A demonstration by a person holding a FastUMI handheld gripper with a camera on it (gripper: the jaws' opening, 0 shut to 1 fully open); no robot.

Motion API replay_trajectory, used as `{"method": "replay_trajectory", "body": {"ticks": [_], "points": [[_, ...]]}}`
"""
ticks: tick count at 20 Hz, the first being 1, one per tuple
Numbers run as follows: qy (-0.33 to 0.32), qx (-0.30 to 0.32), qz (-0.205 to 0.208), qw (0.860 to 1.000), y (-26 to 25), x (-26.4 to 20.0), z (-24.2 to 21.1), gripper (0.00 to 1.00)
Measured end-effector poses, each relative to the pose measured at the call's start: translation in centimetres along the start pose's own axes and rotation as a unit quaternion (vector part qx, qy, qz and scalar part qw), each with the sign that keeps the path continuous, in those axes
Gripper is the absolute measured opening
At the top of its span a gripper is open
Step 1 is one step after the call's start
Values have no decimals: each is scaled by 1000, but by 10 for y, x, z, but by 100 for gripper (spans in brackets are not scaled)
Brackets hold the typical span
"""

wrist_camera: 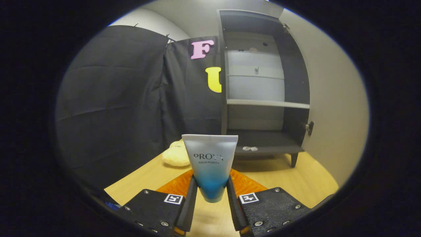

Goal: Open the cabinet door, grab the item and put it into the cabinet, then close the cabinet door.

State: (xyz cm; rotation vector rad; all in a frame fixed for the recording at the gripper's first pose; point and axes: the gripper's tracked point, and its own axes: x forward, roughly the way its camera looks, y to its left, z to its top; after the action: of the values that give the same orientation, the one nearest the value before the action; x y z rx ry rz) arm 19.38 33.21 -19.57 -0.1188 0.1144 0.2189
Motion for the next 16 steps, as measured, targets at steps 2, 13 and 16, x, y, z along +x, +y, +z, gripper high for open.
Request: {"method": "replay_trajectory", "body": {"ticks": [2,13,16], "points": [[-15,-3,-15,1000,-18,9,40,47],[-40,12,-75,996,-121,75,179,47],[-53,10,-81,995,-141,106,206,47]]}}
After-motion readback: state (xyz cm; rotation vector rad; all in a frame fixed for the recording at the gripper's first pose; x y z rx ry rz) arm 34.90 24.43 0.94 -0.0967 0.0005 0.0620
